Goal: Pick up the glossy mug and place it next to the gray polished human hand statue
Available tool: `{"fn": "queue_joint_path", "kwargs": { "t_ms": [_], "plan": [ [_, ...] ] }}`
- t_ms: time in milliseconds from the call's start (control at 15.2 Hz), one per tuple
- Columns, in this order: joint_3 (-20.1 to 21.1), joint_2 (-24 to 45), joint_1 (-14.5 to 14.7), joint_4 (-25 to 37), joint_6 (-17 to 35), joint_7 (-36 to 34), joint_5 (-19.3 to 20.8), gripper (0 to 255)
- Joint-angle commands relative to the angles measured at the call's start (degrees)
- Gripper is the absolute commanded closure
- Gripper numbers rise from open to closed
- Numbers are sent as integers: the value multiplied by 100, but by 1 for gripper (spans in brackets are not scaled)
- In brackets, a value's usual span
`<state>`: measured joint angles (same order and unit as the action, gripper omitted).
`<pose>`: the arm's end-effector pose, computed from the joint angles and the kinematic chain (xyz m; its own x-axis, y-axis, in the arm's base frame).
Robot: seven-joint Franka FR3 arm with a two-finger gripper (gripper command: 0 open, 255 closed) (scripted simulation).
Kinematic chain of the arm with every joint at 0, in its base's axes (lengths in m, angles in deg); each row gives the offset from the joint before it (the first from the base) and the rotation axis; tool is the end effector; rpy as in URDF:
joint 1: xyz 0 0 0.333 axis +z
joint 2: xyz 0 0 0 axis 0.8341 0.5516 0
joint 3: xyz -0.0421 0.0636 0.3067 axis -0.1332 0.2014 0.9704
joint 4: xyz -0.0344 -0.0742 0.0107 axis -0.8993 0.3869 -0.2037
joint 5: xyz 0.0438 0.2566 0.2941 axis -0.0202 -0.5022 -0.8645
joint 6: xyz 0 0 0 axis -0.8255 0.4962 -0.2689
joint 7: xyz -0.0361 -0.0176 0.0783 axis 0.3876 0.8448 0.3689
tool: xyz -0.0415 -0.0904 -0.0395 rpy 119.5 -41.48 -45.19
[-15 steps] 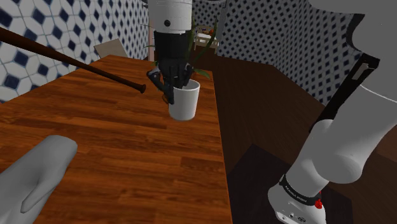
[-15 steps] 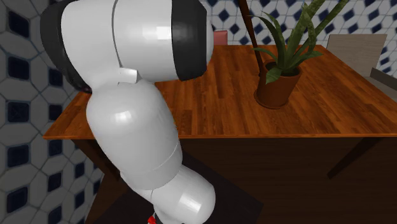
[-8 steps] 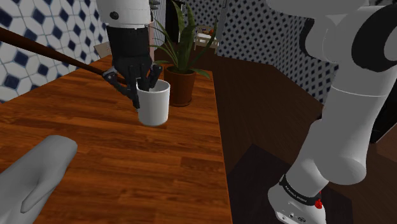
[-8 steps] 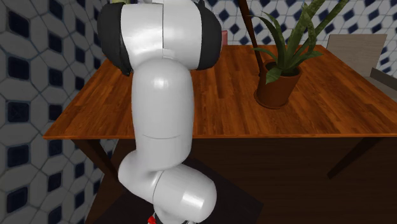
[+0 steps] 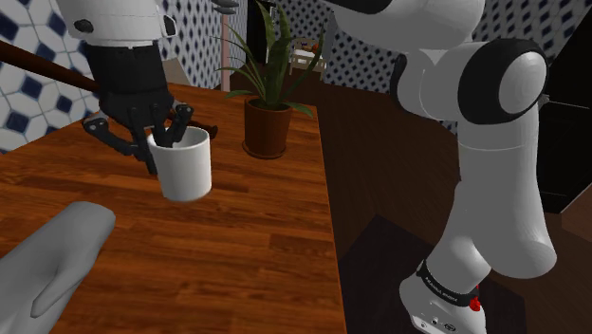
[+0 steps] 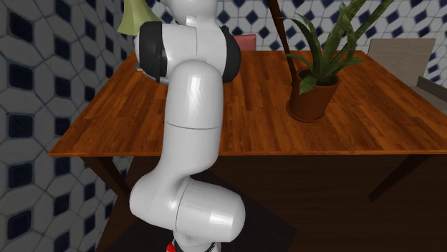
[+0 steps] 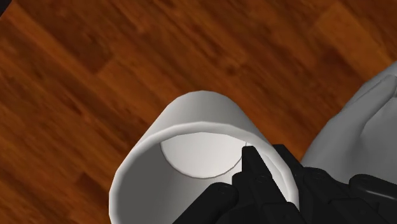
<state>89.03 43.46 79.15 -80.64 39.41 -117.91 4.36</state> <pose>0.4911 0.4593 0.5641 0.9896 -0.1175 -0.0829 -0.1129 -0.9919 0.0579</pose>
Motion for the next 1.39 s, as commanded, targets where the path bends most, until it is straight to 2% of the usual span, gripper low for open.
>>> {"fn": "queue_joint_path", "kwargs": {
  "t_ms": [0,594,1320],
  "plan": [
    [5,-40,-41,-224,185,-19,-18,255],
    [15,-230,-260,-1237,999,-27,-99,255],
    [-12,-234,-383,-2110,1851,-59,-83,255]
  ]
}}
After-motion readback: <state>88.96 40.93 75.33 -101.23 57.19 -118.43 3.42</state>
